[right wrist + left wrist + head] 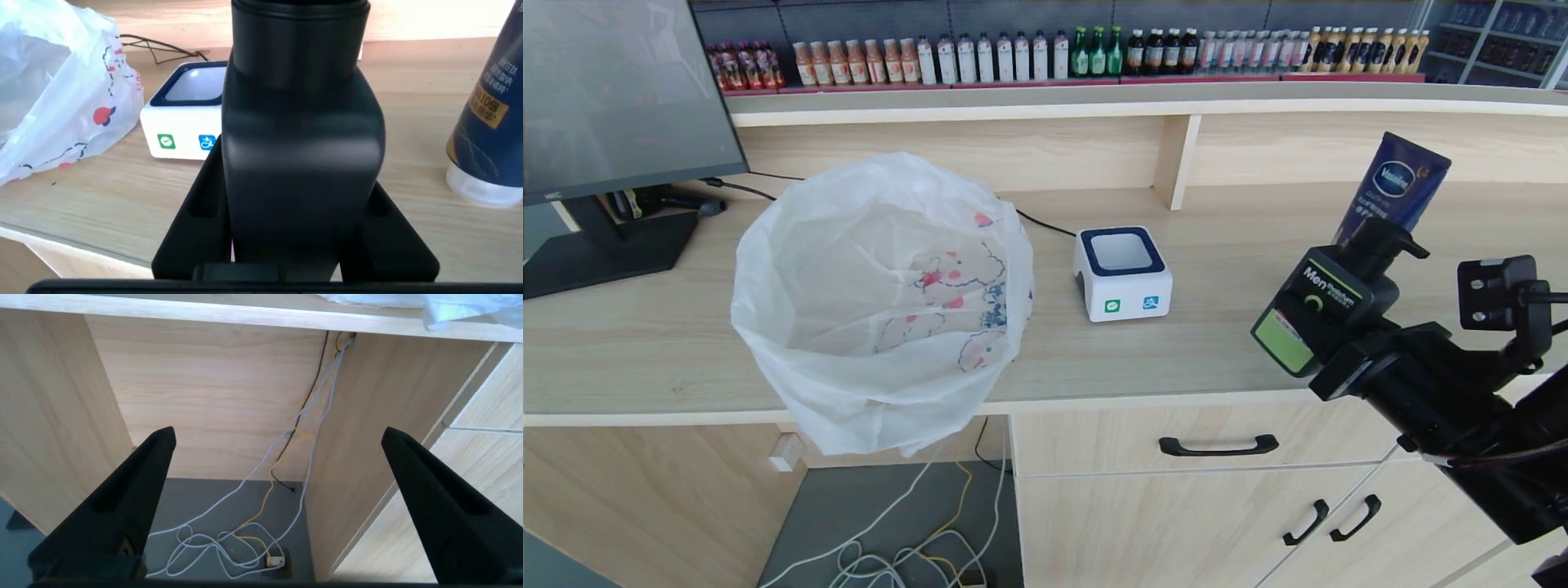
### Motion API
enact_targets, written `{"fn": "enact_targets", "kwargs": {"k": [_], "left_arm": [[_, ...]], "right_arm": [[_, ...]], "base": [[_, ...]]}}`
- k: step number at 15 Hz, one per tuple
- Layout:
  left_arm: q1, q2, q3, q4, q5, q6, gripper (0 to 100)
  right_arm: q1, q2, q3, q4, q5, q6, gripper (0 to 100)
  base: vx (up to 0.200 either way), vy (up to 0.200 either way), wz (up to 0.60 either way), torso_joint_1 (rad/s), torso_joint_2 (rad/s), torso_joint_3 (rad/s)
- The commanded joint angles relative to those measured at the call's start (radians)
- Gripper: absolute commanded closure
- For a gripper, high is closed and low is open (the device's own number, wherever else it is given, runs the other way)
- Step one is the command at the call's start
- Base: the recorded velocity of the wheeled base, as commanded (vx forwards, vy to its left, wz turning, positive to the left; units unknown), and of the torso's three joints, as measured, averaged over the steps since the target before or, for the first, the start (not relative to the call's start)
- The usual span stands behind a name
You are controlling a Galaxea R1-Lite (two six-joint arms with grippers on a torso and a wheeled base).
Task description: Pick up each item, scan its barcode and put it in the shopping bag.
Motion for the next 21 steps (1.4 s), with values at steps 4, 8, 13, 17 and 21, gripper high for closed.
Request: {"fn": "enact_targets", "kwargs": {"k": [4, 8, 13, 17, 21], "left_arm": [[0.000, 0.000, 0.000, 0.000, 0.000, 0.002, 0], [0.000, 0.000, 0.000, 0.000, 0.000, 0.002, 0], [0.000, 0.000, 0.000, 0.000, 0.000, 0.002, 0], [0.000, 0.000, 0.000, 0.000, 0.000, 0.001, 0], [0.000, 0.000, 0.000, 0.000, 0.000, 0.002, 0]], "right_arm": [[0.000, -0.009, -0.003, -0.002, 0.000, 0.002, 100], [0.006, -0.015, -0.003, -0.002, 0.001, 0.001, 100], [0.012, -0.016, -0.031, -0.002, 0.001, 0.015, 100], [0.073, 0.042, -0.141, -0.002, -0.002, 0.062, 100], [0.082, 0.096, -0.278, 0.001, 0.000, 0.120, 100]], "base": [[0.000, 0.100, 0.00, 0.001, 0.00, 0.001], [0.000, 0.000, 0.00, 0.000, 0.00, 0.000], [0.000, 0.000, 0.00, 0.000, 0.00, 0.000], [0.000, 0.000, 0.00, 0.000, 0.00, 0.000], [0.000, 0.000, 0.00, 0.000, 0.00, 0.000]]}}
